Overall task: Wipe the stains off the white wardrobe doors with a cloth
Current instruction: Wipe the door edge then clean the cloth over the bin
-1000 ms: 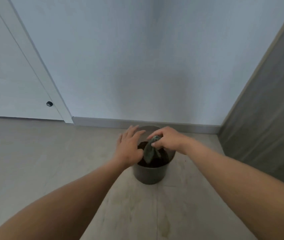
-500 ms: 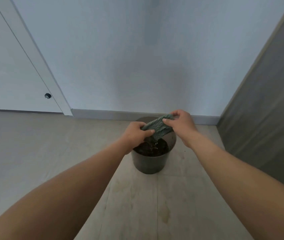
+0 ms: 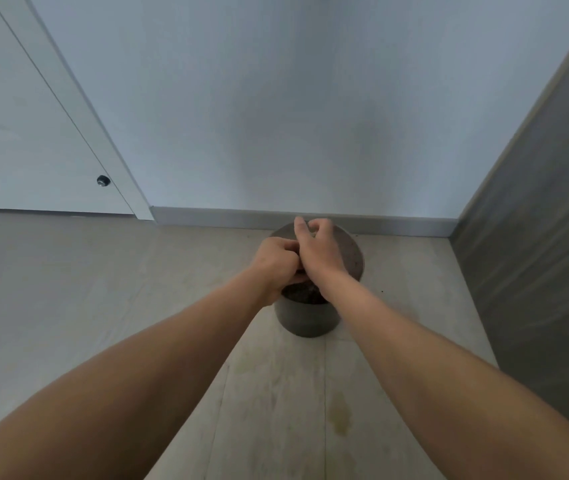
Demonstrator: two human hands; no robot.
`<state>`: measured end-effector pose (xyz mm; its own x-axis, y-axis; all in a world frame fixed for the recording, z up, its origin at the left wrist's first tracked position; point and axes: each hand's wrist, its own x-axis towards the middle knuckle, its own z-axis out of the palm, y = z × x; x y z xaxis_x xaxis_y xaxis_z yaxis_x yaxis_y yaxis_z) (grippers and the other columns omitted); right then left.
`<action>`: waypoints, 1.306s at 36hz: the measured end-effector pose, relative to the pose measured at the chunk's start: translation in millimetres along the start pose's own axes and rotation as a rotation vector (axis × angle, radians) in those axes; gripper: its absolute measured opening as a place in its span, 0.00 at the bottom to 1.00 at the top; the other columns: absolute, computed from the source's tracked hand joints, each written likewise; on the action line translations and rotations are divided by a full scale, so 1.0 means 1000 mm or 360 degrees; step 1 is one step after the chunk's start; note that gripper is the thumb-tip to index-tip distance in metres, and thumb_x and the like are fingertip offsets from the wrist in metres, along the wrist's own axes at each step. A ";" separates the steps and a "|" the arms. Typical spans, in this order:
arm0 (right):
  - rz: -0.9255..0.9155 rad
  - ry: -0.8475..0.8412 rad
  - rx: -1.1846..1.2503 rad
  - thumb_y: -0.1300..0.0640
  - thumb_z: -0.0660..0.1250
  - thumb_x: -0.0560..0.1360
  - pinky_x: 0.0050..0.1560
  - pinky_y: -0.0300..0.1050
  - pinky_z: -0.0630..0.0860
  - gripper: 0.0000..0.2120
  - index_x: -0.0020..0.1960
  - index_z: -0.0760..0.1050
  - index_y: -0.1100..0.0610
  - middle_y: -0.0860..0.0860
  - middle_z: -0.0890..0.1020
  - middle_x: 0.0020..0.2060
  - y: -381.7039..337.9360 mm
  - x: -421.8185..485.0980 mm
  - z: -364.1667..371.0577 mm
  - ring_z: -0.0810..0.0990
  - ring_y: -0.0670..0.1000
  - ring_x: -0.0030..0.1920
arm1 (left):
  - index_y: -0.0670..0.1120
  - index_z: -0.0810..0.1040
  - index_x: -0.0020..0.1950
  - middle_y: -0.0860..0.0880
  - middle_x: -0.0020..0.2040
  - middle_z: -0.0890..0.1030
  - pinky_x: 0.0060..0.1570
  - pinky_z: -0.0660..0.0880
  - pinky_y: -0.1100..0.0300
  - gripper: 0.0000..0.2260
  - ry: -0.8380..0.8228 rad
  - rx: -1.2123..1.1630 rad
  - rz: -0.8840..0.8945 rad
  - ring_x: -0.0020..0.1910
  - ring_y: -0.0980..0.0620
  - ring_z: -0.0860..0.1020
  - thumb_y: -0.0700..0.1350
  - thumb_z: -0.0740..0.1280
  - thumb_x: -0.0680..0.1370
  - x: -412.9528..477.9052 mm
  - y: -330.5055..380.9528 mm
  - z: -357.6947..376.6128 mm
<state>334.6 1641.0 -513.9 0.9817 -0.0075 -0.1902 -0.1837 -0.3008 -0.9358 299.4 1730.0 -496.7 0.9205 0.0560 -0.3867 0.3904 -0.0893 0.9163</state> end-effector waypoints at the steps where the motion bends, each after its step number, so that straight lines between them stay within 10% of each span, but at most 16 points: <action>1: -0.0009 -0.0007 -0.0050 0.38 0.54 0.83 0.55 0.53 0.75 0.21 0.56 0.73 0.55 0.51 0.80 0.50 -0.001 0.000 0.002 0.78 0.53 0.51 | 0.42 0.84 0.55 0.41 0.50 0.86 0.49 0.85 0.54 0.16 0.0019 0.0011 -0.0008 0.50 0.46 0.86 0.28 0.58 0.82 0.001 -0.001 -0.002; 25: 0.0218 0.0272 0.0246 0.47 0.58 0.80 0.40 0.52 0.72 0.26 0.24 0.68 0.54 0.49 0.74 0.24 0.019 0.036 0.011 0.73 0.55 0.31 | 0.43 0.85 0.47 0.42 0.53 0.83 0.41 0.84 0.59 0.14 0.0107 0.0205 -0.0061 0.51 0.46 0.83 0.27 0.64 0.80 -0.007 0.006 -0.006; 41: 0.0067 -0.0212 0.0208 0.44 0.56 0.84 0.41 0.45 0.74 0.30 0.27 0.76 0.55 0.49 0.78 0.23 0.019 0.049 -0.013 0.77 0.51 0.29 | 0.41 0.86 0.52 0.44 0.52 0.82 0.43 0.85 0.58 0.12 0.0161 0.0342 -0.0022 0.50 0.47 0.83 0.29 0.64 0.81 -0.023 0.020 -0.004; 47: 0.0150 -0.0470 0.0279 0.41 0.59 0.81 0.60 0.60 0.80 0.22 0.50 0.85 0.55 0.57 0.87 0.48 0.023 0.042 -0.023 0.86 0.56 0.50 | 0.45 0.84 0.45 0.44 0.46 0.83 0.37 0.82 0.63 0.17 0.0253 0.0338 0.0038 0.47 0.47 0.83 0.26 0.62 0.79 -0.022 0.019 -0.026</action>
<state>372.4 1611.7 -536.7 0.9079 0.2559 -0.3320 -0.3039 -0.1436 -0.9418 286.5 1752.7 -468.3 0.9218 0.2053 -0.3290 0.3790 -0.2980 0.8761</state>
